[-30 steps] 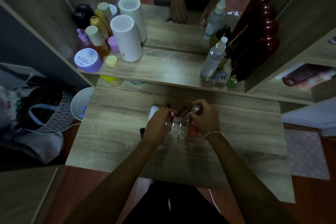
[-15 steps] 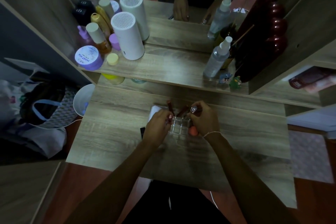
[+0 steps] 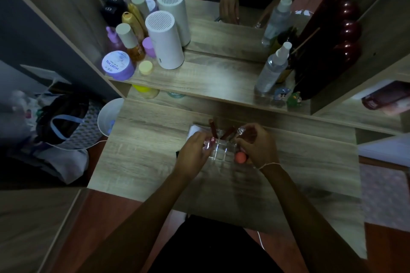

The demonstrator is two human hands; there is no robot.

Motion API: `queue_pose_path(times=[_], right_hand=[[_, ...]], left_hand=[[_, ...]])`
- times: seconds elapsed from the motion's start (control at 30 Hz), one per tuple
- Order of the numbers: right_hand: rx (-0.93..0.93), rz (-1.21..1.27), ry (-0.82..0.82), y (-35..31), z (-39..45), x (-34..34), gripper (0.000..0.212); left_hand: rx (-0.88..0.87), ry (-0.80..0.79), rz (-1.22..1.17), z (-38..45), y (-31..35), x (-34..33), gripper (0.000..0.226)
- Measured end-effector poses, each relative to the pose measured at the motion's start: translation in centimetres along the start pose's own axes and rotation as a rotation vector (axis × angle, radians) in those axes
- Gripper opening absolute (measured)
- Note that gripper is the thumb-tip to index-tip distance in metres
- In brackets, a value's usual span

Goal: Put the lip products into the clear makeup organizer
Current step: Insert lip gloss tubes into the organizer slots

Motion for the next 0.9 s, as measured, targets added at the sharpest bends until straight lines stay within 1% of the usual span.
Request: queue_pose_path(times=[0.2, 0.3, 0.4, 0.53, 0.6, 0.7, 0.77, 0.9], right_hand=[[0.037, 0.009, 0.044, -0.6, -1.2, 1.2, 0.037], [0.070, -0.020, 0.119, -1.0, -1.9, 2.0, 0.036], [0.089, -0.039, 0.194, -1.6, -2.9, 2.6, 0.035], [0.104, -0.068, 0.234, -2.9, -4.3, 2.2, 0.025], [0.110, -0.078, 0.254, -5.0, -5.3, 0.6, 0.019], [0.122, -0.079, 0.246, -5.8, -5.9, -0.3, 0.015], [0.137, -0.062, 0.210, -6.2, -6.5, -1.9, 0.013], [0.116, -0.100, 0.019, -7.6, -7.7, -8.9, 0.009]], left_hand=[[-0.039, 0.030, 0.040, -1.4, -0.4, 1.3, 0.029], [-0.042, 0.068, 0.044, -2.1, -1.5, 2.4, 0.028], [-0.006, 0.098, 0.031, -3.0, -3.3, 3.5, 0.024], [0.062, 0.108, 0.042, -4.0, -6.4, 4.9, 0.024], [0.059, 0.076, 0.050, -4.6, -8.7, 6.6, 0.024], [0.081, 0.019, 0.123, -5.3, -10.4, 6.0, 0.025], [0.085, -0.036, 0.191, -5.7, -11.4, 5.7, 0.029], [0.066, -0.153, 0.381, -5.8, -14.7, 6.3, 0.046]])
Point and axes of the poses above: each hand's wrist, its own z-axis towards the middle knuckle, its own x-axis out of the back of the hand, y = z × x, the point moved 7 cm from there along z, towards the middle knuckle, and after that the axes turned 6 degrees about x, right-handed, at the moved point
